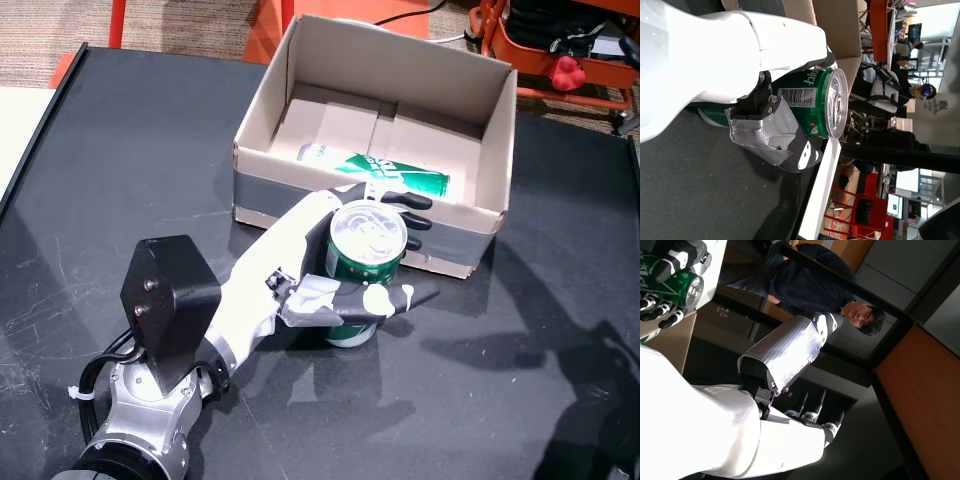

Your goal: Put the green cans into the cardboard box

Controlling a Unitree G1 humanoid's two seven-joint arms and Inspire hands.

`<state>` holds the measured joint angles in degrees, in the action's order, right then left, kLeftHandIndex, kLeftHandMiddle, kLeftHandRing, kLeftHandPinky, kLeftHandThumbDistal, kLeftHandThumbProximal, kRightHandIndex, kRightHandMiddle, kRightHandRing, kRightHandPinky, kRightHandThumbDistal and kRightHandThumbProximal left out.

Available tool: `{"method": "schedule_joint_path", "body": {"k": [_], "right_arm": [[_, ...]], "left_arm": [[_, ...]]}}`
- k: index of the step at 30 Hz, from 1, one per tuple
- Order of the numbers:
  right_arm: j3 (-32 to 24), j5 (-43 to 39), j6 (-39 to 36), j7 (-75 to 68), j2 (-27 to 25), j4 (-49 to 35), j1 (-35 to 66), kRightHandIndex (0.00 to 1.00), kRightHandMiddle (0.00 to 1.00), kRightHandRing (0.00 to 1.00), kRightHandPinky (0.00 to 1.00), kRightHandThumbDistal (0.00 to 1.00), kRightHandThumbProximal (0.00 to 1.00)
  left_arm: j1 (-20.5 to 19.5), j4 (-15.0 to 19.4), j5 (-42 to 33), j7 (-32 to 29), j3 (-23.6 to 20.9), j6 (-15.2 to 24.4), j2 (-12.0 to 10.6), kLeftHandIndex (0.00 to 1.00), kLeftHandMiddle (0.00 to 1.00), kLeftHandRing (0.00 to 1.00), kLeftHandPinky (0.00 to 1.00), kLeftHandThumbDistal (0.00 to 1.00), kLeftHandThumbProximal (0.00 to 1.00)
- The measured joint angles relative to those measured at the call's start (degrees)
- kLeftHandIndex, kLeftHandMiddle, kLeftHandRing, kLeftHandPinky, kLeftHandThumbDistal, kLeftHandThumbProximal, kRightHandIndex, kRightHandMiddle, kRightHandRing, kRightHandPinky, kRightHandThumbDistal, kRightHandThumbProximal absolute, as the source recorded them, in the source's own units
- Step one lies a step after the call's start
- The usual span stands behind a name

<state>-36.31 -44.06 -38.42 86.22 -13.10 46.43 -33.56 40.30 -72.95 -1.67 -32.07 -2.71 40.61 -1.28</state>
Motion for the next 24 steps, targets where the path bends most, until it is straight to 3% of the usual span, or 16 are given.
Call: {"method": "schedule_joint_path", "body": {"k": [5,7,10,13,16,20,24], "right_arm": [[0.6,-0.1,0.4,-0.9,0.4,-1.6,0.6,0.95,0.79,0.8,0.93,1.0,1.0],[0.9,-0.1,0.4,-1.0,0.4,-1.8,0.8,0.93,0.78,0.79,0.92,1.0,1.0],[1.1,-0.1,0.3,-1.6,0.4,-1.8,0.9,0.92,0.78,0.79,0.92,1.0,1.0],[1.2,-0.1,0.2,-2.0,0.4,-2.3,1.1,0.92,0.78,0.79,0.92,1.0,1.0],[1.5,-0.1,0.2,-2.3,0.5,-2.6,1.2,0.92,0.77,0.78,0.92,1.0,1.0],[1.6,-0.1,-0.1,-2.9,0.7,-2.6,1.2,0.92,0.78,0.78,0.93,1.0,1.0],[1.6,-0.1,-0.7,-2.8,0.7,-2.0,1.2,0.91,0.77,0.77,0.93,1.0,1.0]], "left_arm": [[0.0,0.0,0.1,0.1,0.0,0.0,0.0,0.58,0.56,0.58,0.59,0.41,0.0],[0.0,0.0,0.2,0.4,0.0,0.0,0.0,0.57,0.55,0.57,0.56,0.35,0.0],[0.0,0.0,0.4,1.6,0.0,0.0,0.1,0.56,0.55,0.55,0.49,0.25,0.0],[0.0,0.0,0.4,2.5,-0.1,0.0,0.1,0.51,0.48,0.46,0.38,0.08,0.0],[0.0,0.0,1.3,4.6,0.2,0.1,0.1,0.44,0.41,0.4,0.32,0.03,0.33],[-0.1,0.0,3.1,7.2,0.6,0.5,0.2,0.32,0.39,0.44,0.35,0.01,0.55],[-0.2,0.0,3.6,7.5,0.6,0.5,0.5,0.38,0.46,0.54,0.44,0.0,0.46]]}}
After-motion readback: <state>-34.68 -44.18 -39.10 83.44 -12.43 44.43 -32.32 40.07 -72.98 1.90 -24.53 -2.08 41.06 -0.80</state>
